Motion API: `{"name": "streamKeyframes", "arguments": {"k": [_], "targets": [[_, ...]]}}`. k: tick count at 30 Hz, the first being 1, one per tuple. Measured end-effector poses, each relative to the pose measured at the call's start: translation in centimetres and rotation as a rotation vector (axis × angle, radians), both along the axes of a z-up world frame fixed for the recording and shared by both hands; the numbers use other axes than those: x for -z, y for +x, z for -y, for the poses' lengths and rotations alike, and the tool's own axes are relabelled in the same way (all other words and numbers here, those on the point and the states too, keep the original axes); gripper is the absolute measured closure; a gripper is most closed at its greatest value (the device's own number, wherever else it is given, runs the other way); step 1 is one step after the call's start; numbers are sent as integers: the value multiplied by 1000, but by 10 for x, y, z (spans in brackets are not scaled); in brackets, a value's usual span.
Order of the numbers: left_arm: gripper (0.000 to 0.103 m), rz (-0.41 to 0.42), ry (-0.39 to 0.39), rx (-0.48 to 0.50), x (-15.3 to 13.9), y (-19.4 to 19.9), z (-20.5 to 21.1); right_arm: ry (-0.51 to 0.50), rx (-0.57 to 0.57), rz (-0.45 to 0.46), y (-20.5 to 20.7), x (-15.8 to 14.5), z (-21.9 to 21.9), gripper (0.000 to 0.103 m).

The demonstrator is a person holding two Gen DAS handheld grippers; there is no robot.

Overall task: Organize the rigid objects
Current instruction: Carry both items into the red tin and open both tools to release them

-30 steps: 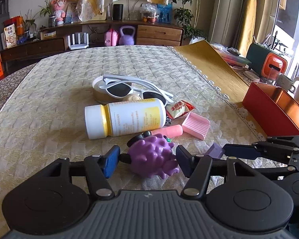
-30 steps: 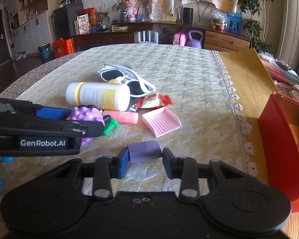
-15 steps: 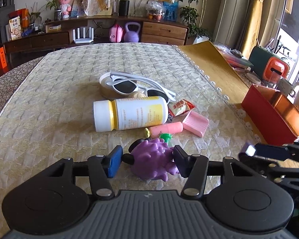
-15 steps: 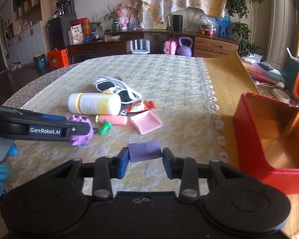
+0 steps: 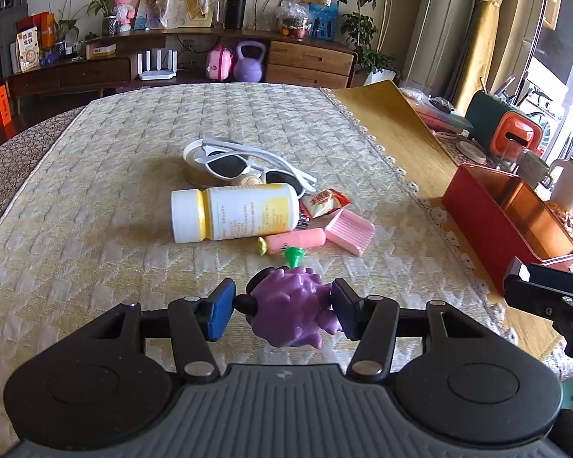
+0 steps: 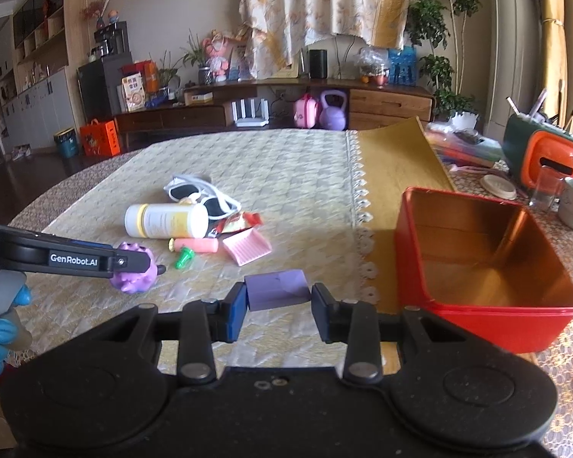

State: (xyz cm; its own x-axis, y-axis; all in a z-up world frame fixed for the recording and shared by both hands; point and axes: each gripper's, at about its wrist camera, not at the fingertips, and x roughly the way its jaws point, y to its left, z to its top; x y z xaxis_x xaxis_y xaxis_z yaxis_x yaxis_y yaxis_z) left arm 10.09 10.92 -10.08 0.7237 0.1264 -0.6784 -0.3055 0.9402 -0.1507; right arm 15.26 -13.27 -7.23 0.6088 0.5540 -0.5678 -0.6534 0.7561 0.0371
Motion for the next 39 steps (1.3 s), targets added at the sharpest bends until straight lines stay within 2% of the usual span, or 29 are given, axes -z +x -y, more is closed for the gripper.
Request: {"name": "streamKeyframes", "arguments": {"k": [8,16,27,39], "targets": [[49,55,-2,71,-31,6,27,9,36,36,6,-19,28,67],[49,83,2,154,-54,39,60,3,95,60,27,-26,61,67],[49,61,-9,264,-55,112,112,-13,176,41,74,-19,103,67],[49,16,-12,387,-41,204,178,-72,203,-7,128,9,122,67]]}}
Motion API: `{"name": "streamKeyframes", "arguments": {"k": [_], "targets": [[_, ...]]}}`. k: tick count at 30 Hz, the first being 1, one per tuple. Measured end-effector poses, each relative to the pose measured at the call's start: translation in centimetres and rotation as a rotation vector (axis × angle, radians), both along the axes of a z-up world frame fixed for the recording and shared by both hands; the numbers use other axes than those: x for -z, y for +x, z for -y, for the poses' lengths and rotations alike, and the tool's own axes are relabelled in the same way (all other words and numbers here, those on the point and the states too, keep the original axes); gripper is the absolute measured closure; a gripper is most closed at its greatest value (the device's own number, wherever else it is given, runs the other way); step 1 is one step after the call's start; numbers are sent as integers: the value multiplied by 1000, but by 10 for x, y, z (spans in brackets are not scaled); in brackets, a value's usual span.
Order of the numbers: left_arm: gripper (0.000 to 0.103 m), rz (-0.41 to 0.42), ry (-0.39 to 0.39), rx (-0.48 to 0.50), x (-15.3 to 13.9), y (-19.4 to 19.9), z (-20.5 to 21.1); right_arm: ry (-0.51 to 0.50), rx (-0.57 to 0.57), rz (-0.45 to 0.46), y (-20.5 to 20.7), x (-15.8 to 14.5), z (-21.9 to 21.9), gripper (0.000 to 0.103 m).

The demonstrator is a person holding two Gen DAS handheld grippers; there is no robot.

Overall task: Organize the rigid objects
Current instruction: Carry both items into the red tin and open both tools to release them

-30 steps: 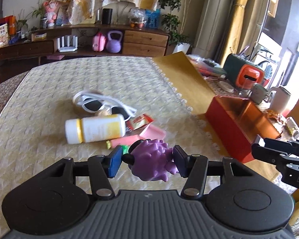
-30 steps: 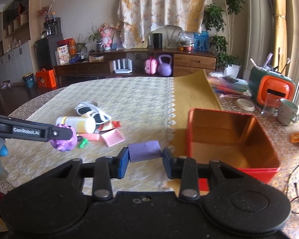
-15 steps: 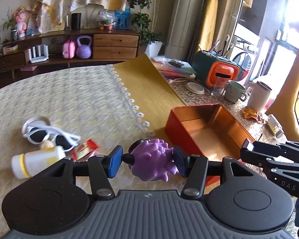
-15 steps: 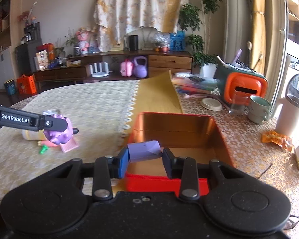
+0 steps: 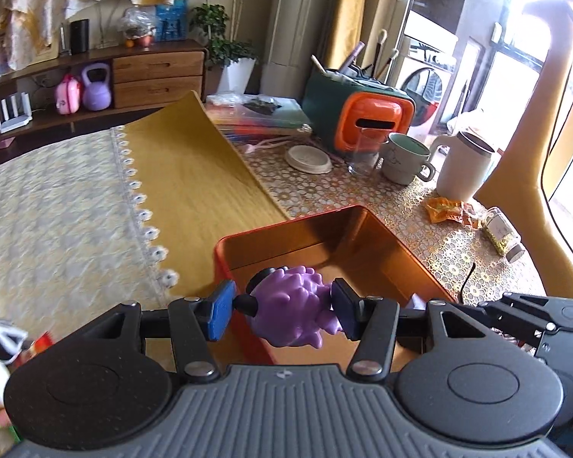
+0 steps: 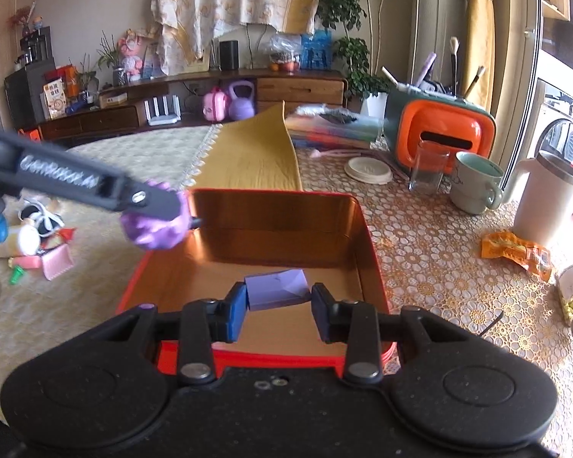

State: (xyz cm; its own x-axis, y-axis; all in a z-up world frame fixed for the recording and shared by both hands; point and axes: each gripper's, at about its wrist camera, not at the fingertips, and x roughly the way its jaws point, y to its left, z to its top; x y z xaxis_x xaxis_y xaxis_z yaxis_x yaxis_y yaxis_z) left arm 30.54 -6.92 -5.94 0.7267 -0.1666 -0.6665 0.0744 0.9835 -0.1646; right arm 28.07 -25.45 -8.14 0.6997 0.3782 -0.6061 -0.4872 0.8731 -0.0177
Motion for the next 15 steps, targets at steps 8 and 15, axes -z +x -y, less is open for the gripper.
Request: {"name": "streamKeyframes", "arguments": {"k": [8,15], "targets": [[49,-48,-17,80,18,59,38,-25,-8,-42,26,14,0,67],[49,-91,-23,86,40,99,55,-75,-28,-62,35,22,-7,67]]}}
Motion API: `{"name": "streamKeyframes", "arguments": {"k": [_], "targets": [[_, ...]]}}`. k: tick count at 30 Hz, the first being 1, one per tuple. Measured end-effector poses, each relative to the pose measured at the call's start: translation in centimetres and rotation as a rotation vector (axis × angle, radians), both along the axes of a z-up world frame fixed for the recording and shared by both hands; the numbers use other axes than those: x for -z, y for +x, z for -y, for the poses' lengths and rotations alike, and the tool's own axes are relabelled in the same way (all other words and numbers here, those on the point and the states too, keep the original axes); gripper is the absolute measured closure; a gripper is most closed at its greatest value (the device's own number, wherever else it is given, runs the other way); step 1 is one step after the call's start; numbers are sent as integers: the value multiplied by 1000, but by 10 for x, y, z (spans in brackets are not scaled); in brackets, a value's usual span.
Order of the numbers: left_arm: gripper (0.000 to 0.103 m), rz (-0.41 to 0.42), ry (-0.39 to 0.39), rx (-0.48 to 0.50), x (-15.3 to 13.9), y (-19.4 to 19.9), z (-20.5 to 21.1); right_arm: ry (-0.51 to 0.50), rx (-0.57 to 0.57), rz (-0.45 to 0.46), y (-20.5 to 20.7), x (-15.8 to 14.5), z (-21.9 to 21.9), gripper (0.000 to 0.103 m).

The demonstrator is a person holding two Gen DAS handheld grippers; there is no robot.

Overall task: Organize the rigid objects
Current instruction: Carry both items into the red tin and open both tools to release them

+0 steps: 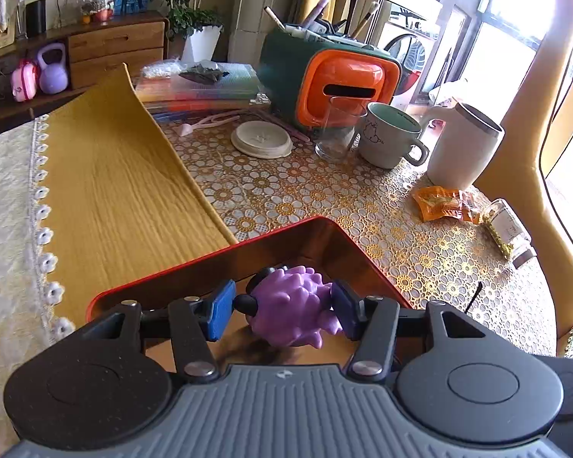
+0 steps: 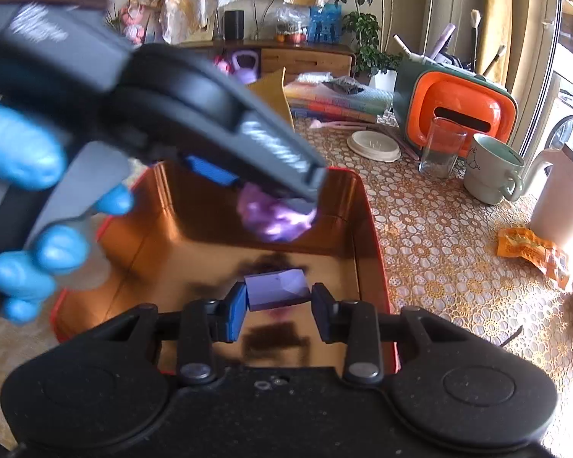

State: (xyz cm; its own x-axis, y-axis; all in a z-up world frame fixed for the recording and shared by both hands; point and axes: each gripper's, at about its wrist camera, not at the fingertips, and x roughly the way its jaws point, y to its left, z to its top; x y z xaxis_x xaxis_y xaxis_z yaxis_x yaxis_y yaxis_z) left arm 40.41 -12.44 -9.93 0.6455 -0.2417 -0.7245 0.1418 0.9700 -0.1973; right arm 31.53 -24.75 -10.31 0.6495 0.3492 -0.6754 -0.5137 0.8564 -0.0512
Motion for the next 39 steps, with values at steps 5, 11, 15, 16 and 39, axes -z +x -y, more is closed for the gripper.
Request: {"name": "streamKeyframes", "arguments": {"k": [5,11,15,16,39], "targets": [[49,-16,-16,3,9,15,8,-20,8,-19,10,5,-1,67],[48,-35,-29,17,18,22,12,-56,3,-15,11,6,-8,67],[48,-44,-38,15,21,23,12,-98,6,-15,14,9,-14,67],[48,-43,-35,19,21,22,12,-106,8,-16,14,9,-16,67],[37,-3,-66,22,-10,-9,-1,-23,58,12,-5,-16,-5,53]]}}
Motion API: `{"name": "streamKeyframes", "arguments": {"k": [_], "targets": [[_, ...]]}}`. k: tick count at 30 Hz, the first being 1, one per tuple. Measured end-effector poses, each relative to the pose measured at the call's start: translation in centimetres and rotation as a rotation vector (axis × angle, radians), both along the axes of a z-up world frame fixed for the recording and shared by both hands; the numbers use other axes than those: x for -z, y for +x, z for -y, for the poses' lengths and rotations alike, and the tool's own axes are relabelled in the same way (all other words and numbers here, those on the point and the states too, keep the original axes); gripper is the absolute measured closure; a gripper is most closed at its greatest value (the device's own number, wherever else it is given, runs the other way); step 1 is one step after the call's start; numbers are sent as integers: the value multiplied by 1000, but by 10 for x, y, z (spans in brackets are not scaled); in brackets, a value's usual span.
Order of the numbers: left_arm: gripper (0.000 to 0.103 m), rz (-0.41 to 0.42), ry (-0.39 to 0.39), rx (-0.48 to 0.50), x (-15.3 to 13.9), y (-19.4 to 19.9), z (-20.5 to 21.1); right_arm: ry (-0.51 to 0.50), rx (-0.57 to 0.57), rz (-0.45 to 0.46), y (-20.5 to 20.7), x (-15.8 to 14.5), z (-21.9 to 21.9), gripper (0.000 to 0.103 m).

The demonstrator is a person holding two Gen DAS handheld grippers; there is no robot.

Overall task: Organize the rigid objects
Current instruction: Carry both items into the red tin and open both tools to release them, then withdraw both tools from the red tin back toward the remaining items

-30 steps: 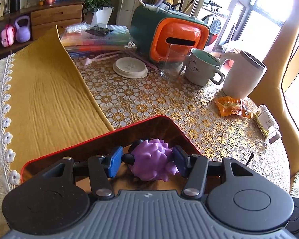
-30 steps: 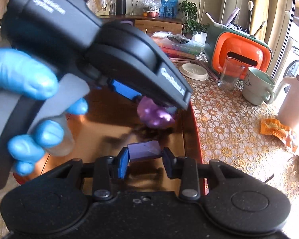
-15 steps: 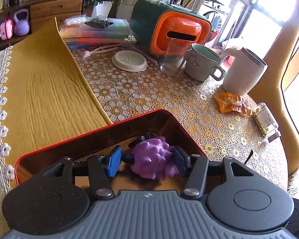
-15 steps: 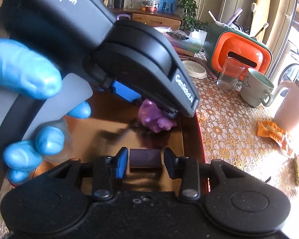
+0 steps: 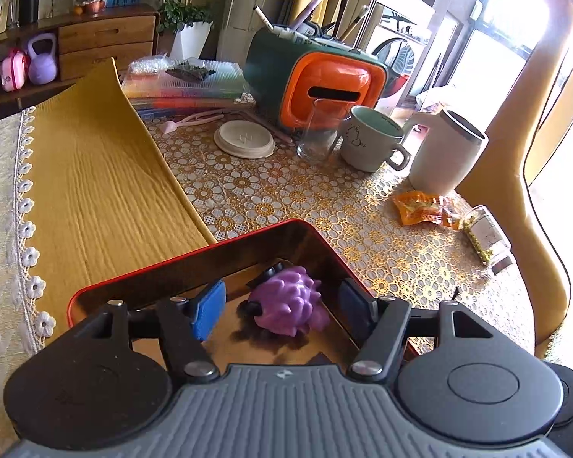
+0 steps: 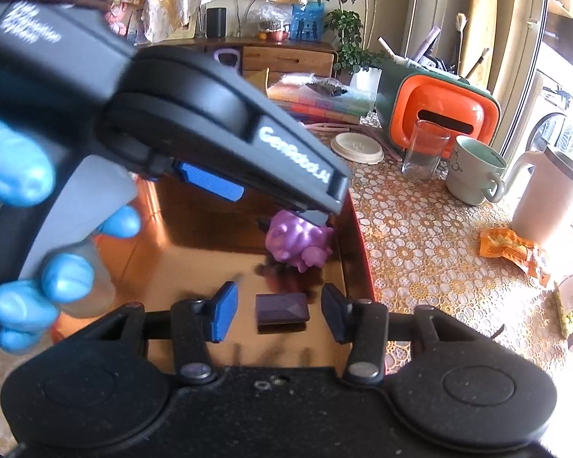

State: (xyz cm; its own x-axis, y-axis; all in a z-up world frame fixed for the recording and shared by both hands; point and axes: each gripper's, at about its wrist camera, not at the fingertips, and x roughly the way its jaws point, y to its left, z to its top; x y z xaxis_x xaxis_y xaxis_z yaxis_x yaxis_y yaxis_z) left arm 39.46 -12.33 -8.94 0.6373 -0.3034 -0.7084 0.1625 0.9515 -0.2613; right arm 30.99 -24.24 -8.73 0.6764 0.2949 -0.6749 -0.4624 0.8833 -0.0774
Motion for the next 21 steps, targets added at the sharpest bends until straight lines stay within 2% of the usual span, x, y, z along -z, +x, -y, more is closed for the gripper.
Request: {"name": "streamKeyframes", "arguments": {"k": [5,9,16,21], "targets": [[37,41,16,11,-17,-24,-7,35,4,-11,-13,-11,-1,50],[37,69,25,4,-29,-45,-17,51,8,-6,-25,-21,-3,40],[34,121,84,-26,-48,-82,-35,64,2,14,-51,-38,-11,37],[34,142,90,-36,-58,-106,-49,74,-1,30,-69,-46,-18,27]]}}
